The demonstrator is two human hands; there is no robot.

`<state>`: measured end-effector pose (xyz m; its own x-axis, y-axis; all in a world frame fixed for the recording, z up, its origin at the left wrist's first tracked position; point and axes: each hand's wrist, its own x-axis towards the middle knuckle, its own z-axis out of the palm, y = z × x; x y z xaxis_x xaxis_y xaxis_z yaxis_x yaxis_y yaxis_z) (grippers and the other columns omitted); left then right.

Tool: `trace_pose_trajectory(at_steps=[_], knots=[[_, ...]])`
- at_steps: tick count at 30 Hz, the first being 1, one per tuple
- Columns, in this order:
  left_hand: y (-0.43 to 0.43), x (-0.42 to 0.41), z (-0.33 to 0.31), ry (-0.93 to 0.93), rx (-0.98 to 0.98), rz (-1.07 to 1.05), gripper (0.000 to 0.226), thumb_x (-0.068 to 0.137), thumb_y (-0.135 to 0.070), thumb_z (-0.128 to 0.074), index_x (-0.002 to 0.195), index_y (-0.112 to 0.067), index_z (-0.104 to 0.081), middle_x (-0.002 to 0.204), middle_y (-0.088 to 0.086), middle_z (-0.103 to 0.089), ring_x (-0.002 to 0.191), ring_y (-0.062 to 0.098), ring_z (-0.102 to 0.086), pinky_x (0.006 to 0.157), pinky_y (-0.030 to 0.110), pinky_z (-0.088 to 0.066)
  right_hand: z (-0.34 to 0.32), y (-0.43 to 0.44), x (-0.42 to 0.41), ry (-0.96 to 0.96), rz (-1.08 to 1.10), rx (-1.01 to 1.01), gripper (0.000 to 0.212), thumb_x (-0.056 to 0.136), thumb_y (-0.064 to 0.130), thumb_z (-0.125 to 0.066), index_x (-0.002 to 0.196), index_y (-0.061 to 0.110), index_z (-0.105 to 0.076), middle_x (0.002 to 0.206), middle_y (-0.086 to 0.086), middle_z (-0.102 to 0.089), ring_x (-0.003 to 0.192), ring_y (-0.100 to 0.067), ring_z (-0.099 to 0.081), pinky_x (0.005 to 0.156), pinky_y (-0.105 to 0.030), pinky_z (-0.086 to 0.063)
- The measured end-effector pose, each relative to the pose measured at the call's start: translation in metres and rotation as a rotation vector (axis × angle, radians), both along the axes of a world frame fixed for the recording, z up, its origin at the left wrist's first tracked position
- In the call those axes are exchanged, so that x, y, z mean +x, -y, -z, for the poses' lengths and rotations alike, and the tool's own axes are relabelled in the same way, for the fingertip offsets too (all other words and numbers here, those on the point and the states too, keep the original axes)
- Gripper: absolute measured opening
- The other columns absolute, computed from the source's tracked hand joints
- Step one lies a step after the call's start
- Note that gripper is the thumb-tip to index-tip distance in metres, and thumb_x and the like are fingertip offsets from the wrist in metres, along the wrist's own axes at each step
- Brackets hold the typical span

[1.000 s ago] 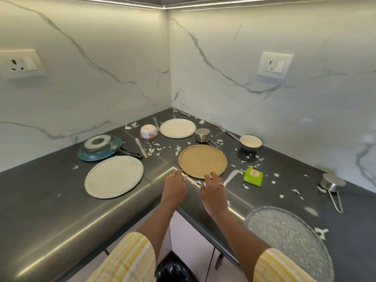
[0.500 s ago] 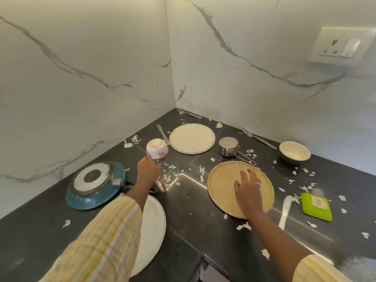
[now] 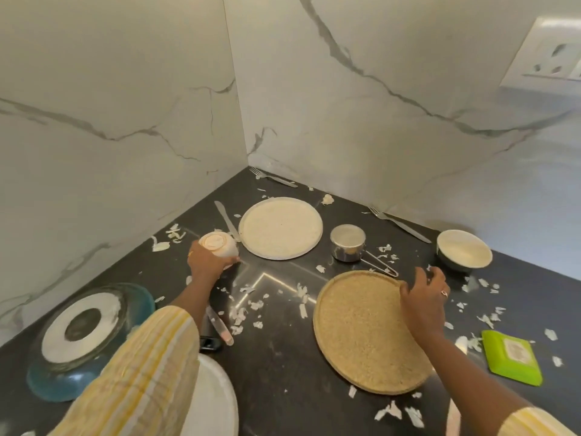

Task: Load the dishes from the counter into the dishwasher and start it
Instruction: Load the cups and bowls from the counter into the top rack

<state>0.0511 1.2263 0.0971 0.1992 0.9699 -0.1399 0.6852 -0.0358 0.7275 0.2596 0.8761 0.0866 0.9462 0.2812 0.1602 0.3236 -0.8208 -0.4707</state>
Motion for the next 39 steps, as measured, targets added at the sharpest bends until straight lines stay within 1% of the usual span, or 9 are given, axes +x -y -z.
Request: trace_pose_trajectory(at_steps=[5, 11, 14, 17, 21, 25, 32, 36, 39], knots=[[0.022, 0.018, -0.018, -0.146, 0.301, 0.063, 0.101, 0.053, -0.026, -0.089, 0.134, -0.007, -0.031, 0.136, 0.021, -0.037, 0.132, 0.037, -0.025, 0.108, 0.045, -0.022, -0.008, 0.010, 0.042, -0.032, 0.068, 0.063, 0.052, 0.090, 0.016, -0.059, 0.136, 0.006, -0.037, 0.144, -0.025, -0.017, 0.126, -0.045, -0.029, 0.099, -0.053, -0.039], [0.066, 0.043, -0.048, -0.487, 0.838, 0.541, 0.087, 0.060, -0.013, -0.084, 0.134, 0.002, -0.042, 0.134, 0.030, -0.041, 0.124, 0.046, -0.036, 0.106, 0.053, -0.030, -0.014, 0.014, 0.088, -0.246, 0.354, 0.450, 0.065, 0.088, 0.014, -0.062, 0.140, 0.022, -0.023, 0.150, -0.017, -0.011, 0.129, -0.037, -0.028, 0.102, -0.048, -0.035], [0.088, 0.054, -0.055, -0.552, 0.822, 0.508, 0.085, 0.064, -0.006, -0.078, 0.138, 0.001, -0.037, 0.138, 0.029, -0.037, 0.127, 0.045, -0.032, 0.108, 0.050, -0.029, -0.020, 0.016, 0.099, -0.320, 0.512, 0.830, 0.065, 0.093, 0.024, -0.050, 0.143, 0.033, -0.010, 0.147, -0.011, -0.020, 0.113, -0.026, -0.039, 0.084, -0.035, -0.045], [0.104, 0.060, -0.055, -0.545, 0.777, 0.451, 0.082, 0.067, -0.005, -0.074, 0.139, 0.002, -0.034, 0.137, 0.030, -0.037, 0.129, 0.043, -0.030, 0.111, 0.048, -0.024, -0.015, 0.022, 0.107, -0.367, 0.502, 0.769, 0.060, 0.091, 0.022, -0.046, 0.144, 0.026, -0.018, 0.145, -0.013, -0.027, 0.113, -0.026, -0.041, 0.085, -0.037, -0.049], [0.127, 0.060, -0.050, -0.400, 0.659, 0.380, 0.090, 0.065, -0.020, -0.080, 0.138, 0.001, -0.032, 0.134, 0.030, -0.036, 0.126, 0.043, -0.028, 0.107, 0.049, -0.026, -0.007, 0.027, 0.113, -0.488, 0.369, 0.531, 0.055, 0.086, 0.027, -0.062, 0.131, 0.002, -0.044, 0.141, -0.021, -0.034, 0.127, -0.036, -0.034, 0.103, -0.039, -0.032], [0.155, 0.053, -0.050, -0.284, 0.608, 0.329, 0.092, 0.066, -0.033, -0.079, 0.137, 0.001, -0.031, 0.131, 0.027, -0.039, 0.128, 0.041, -0.027, 0.106, 0.047, -0.023, -0.019, 0.026, 0.094, -0.339, 0.326, 0.562, 0.032, 0.081, 0.023, -0.072, 0.098, 0.000, -0.058, 0.144, -0.018, -0.029, 0.128, -0.038, -0.035, 0.104, -0.040, -0.033], [0.212, 0.038, -0.051, -0.103, 0.554, 0.253, 0.091, 0.066, -0.027, -0.081, 0.137, -0.001, -0.030, 0.130, 0.024, -0.039, 0.130, 0.038, -0.023, 0.103, 0.047, -0.026, -0.045, 0.038, 0.053, -0.395, 0.078, 0.801, 0.043, 0.070, 0.040, -0.078, 0.096, 0.011, -0.059, 0.123, -0.015, -0.050, 0.113, -0.033, -0.048, 0.092, -0.045, -0.047], [0.240, 0.022, -0.048, -0.045, 0.534, 0.238, 0.087, 0.063, -0.027, -0.082, 0.132, -0.006, -0.034, 0.128, 0.018, -0.040, 0.130, 0.033, -0.021, 0.101, 0.042, -0.024, -0.056, 0.050, 0.032, -0.947, -0.102, 1.310, 0.029, 0.081, 0.032, -0.070, 0.101, 0.016, -0.057, 0.107, -0.009, -0.062, 0.106, -0.030, -0.061, 0.087, -0.050, -0.052], [0.264, 0.004, -0.047, 0.022, 0.522, 0.181, 0.088, 0.058, -0.024, -0.084, 0.129, -0.007, -0.036, 0.128, 0.018, -0.039, 0.127, 0.033, -0.024, 0.098, 0.038, -0.023, -0.056, 0.065, 0.011, -1.385, -0.188, 1.517, 0.073, 0.072, 0.042, -0.071, 0.130, 0.009, -0.042, 0.124, -0.019, -0.053, 0.111, -0.039, -0.057, 0.087, -0.055, -0.048]])
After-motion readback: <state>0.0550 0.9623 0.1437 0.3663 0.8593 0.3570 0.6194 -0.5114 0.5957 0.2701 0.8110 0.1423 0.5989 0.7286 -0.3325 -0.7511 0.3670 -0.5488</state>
